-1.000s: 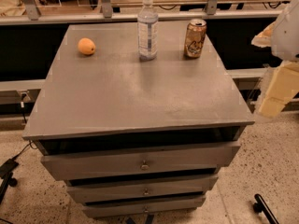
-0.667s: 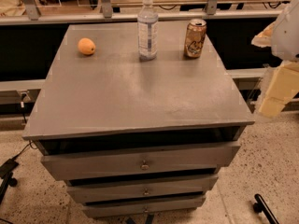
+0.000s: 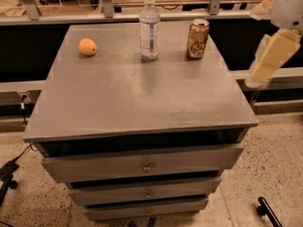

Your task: Pick orange can

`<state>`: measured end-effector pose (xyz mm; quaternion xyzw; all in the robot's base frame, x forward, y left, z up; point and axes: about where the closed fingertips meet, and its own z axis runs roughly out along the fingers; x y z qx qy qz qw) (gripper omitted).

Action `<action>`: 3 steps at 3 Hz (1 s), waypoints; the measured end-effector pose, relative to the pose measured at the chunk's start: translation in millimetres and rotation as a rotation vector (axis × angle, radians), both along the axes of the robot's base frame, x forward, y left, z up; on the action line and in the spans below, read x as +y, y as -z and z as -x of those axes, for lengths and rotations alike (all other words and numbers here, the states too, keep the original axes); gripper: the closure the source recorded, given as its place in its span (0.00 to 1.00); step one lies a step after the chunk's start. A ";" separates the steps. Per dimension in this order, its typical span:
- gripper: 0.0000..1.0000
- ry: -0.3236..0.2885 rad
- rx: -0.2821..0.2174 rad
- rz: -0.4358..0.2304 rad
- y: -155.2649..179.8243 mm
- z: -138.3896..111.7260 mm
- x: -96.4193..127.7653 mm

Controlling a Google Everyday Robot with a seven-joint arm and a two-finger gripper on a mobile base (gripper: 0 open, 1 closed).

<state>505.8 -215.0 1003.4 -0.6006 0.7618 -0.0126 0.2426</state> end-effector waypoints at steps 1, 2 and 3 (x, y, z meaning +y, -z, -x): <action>0.00 -0.012 -0.114 -0.108 -25.7 -58.9 -1.6; 0.00 -0.012 -0.111 -0.107 -24.7 -58.4 -1.2; 0.00 0.019 -0.139 -0.158 -23.1 -74.9 -3.2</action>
Offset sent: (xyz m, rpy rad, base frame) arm 0.0476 -0.0007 0.0168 0.0878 -0.0838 0.0125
